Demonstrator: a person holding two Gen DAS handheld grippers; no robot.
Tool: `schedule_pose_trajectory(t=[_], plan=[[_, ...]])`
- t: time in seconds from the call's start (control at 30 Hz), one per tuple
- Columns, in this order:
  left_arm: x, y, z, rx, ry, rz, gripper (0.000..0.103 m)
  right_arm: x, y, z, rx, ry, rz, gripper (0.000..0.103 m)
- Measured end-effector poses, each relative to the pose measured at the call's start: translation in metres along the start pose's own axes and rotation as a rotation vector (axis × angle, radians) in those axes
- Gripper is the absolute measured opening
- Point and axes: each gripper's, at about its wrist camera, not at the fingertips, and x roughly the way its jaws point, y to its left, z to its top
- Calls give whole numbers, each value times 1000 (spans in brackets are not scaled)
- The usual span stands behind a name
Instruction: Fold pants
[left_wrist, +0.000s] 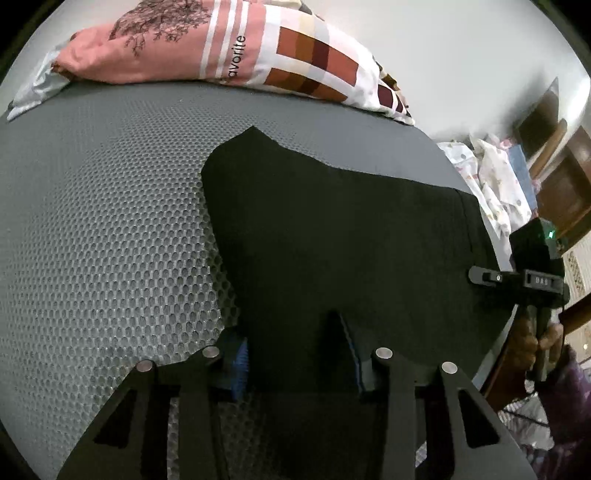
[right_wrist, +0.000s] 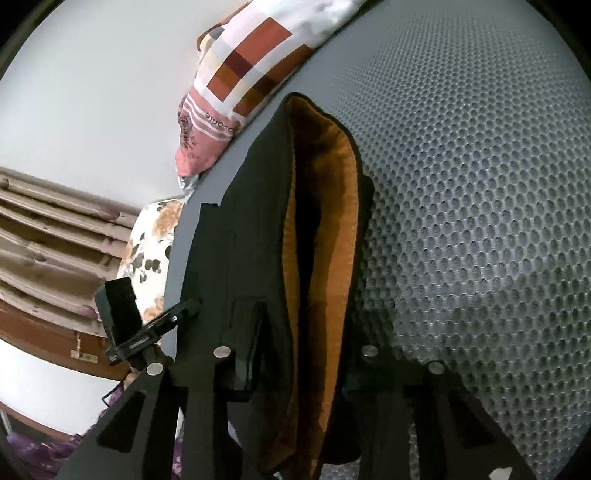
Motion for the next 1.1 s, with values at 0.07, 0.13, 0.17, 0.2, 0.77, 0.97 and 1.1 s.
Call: schedule_pose_trajectory(t=[0.07, 0.13, 0.17, 0.2, 0.77, 0.97, 1.1], plan=[[0, 0, 1, 10, 4, 5, 42, 2, -1, -2, 10, -11, 11, 27], [0, 0, 0, 14, 0, 14, 42, 2, -2, -4, 9, -21, 16, 27], [0, -1, 0, 18, 0, 22, 42, 2, -1, -6, 2, -29, 11, 27], [1, -3, 0, 25, 1, 36, 42, 0, -3, -7, -2, -35, 8, 27], [4, -20, -2, 117, -21, 156, 42, 0, -2, -12, 38, -66, 2, 26], [4, -24, -4, 138, -27, 178, 42, 0, 0, -9, 37, -67, -14, 26], [4, -26, -5, 150, -30, 189, 42, 2, 3, -10, 19, -73, -23, 26]])
